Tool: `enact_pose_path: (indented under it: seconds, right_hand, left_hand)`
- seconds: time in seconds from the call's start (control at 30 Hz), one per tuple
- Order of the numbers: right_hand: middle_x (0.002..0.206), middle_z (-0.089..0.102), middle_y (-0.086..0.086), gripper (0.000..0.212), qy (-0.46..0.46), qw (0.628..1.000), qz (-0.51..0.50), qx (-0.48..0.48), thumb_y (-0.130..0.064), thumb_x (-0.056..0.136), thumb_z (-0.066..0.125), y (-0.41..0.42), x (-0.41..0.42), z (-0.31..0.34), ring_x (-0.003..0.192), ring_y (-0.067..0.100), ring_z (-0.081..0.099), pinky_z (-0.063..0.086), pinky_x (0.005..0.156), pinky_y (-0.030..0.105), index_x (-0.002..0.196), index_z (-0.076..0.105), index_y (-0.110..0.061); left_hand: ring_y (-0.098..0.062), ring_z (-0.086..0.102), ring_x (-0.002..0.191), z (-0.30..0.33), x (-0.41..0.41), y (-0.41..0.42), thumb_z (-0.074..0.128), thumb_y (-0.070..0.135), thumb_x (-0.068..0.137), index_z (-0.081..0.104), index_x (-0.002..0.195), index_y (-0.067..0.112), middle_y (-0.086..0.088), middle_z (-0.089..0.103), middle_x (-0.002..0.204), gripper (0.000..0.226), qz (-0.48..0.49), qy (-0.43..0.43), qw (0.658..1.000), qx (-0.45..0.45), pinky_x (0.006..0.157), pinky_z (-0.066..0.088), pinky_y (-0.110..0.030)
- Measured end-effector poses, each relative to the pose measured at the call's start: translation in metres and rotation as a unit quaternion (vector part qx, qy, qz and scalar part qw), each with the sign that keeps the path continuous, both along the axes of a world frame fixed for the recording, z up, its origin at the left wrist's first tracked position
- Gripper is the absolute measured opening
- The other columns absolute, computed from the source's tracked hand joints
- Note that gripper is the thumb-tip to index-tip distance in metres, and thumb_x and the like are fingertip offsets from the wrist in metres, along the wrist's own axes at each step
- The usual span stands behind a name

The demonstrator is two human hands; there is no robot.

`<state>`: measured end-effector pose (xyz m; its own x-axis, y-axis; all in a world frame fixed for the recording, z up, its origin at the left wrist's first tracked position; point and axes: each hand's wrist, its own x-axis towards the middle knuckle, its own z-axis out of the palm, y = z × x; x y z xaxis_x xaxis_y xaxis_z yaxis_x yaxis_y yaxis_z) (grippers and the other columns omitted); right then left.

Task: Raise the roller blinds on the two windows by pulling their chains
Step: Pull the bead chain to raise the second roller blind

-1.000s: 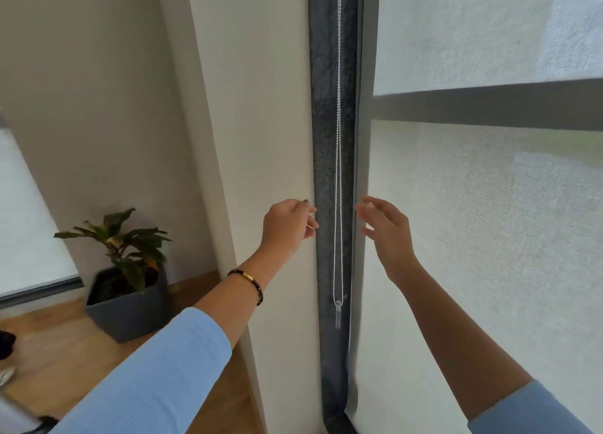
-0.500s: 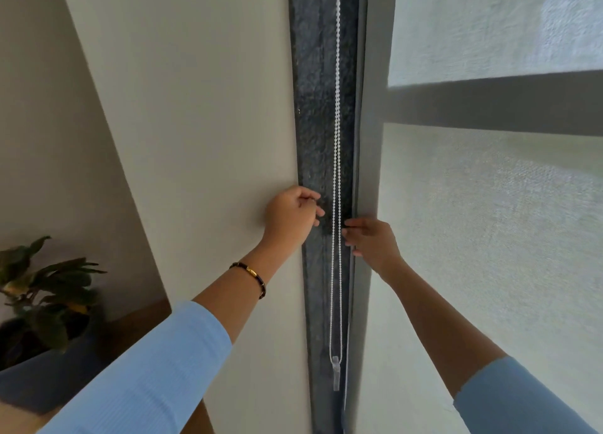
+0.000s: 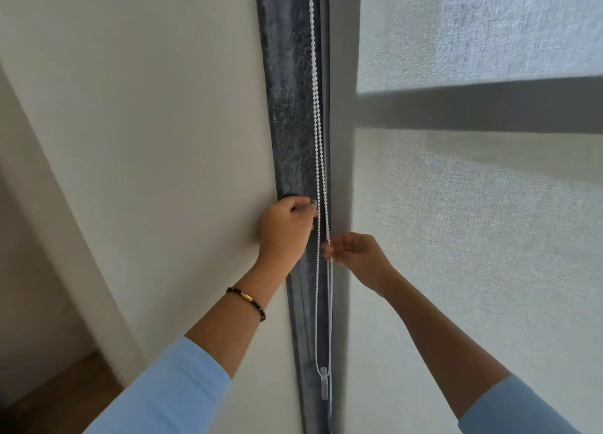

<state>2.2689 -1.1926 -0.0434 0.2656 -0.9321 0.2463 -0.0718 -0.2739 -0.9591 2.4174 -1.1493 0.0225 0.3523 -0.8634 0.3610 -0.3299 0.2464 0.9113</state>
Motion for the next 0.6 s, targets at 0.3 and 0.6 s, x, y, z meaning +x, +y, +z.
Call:
enact_pose_path:
  seconds: [0.3, 0.6]
  right_hand:
    - [0.075, 0.070, -0.006, 0.036, 0.100, 0.985, -0.111, -0.084, -0.006, 0.100, 0.053, 0.074, 0.009, -0.038, 0.070, 0.000, 0.063, 0.045, 0.073, 0.007, 0.073, 0.069, -0.025]
    - [0.080, 0.072, 0.003, 0.056, 0.085, 0.966, -0.185, -0.161, 0.004, 0.096, 0.049, 0.133, 0.029, -0.061, 0.077, 0.008, 0.065, 0.045, 0.072, 0.006, 0.063, 0.054, -0.040]
  left_hand:
    - [-0.030, 0.078, 0.079, 0.019, -0.011, 0.020, 0.059, 0.018, 0.102, 0.070, 0.094, 0.010, -0.014, 0.079, 0.084, 0.015, -0.157, 0.075, 0.982, -0.079, 0.079, 0.064, -0.053]
    - [-0.035, 0.076, 0.085, 0.062, -0.016, 0.059, 0.035, 0.038, 0.109, 0.069, 0.100, 0.003, -0.016, 0.078, 0.093, 0.050, -0.368, 0.228, 0.898, -0.076, 0.083, 0.062, -0.047]
